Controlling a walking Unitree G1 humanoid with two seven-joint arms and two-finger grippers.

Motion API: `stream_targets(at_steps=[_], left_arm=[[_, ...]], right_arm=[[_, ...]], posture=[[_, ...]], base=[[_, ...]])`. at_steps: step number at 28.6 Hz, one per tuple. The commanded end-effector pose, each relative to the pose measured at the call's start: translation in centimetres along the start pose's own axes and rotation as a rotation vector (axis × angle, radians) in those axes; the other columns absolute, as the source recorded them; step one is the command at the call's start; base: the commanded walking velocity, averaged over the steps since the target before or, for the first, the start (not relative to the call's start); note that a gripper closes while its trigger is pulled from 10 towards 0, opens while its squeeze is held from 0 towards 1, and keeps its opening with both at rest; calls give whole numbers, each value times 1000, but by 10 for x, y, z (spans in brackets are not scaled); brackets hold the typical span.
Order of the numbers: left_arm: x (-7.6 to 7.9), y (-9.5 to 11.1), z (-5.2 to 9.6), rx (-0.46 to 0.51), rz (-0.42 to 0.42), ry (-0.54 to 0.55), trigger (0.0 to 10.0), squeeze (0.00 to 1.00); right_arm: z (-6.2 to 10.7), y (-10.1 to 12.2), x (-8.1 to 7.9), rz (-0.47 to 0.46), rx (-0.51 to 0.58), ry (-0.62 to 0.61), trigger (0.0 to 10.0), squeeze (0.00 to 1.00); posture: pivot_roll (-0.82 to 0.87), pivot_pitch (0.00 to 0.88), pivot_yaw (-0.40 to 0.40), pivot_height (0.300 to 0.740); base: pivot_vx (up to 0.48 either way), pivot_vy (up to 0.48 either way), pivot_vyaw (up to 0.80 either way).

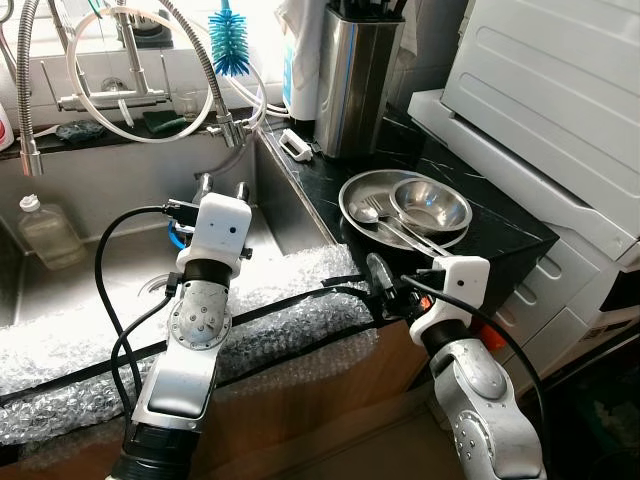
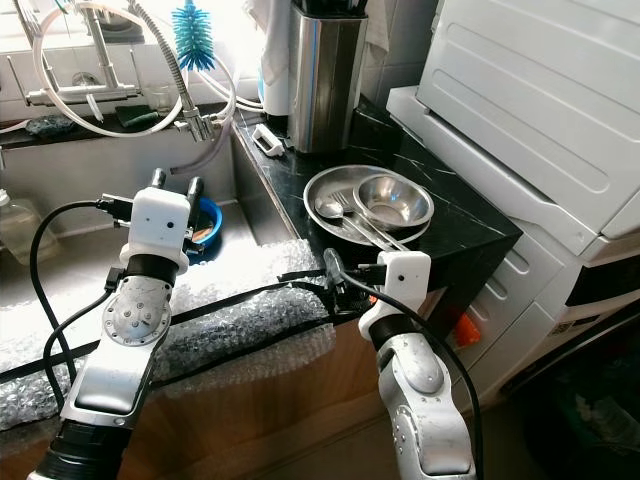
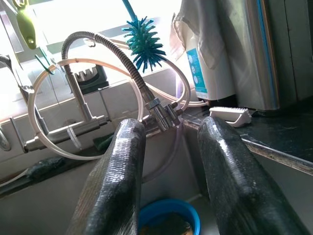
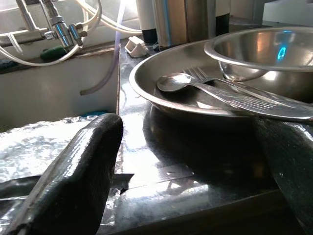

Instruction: Kitchen organization

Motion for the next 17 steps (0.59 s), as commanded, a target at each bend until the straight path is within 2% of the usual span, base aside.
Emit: stream_targets(at_steps=[1,11,17], left_arm=[[0,7,-2,24,-6,5,10000,0],[2,8,-2,29,-16,-4,10000,0],[3,8,-2,29,-16,-5,10000,0]], right_arm=[[-2,8,-5,5,27,23,10000,0],[-2,-3,-19,10,-26,101,10000,0],[0,-14,-26,49,-79,146,10000,0]], posture=[[-19,0,-110,740],[-19,0,-108,740],[-19,0,-109,740]], base=[[0,0,0],[0,0,0],[0,0,0]])
Point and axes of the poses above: a point about 5 cm out from each wrist's last joint towards the gripper, its own z axis pointing back from the gripper into the wrist, its own y axis along the axis of the wrist's last joint, x = y × z, the point moved 6 cm from there along -z, pointing out of the wrist towards the gripper, and after that the axes turned 11 degrees about -z, right-handed, at the moved point
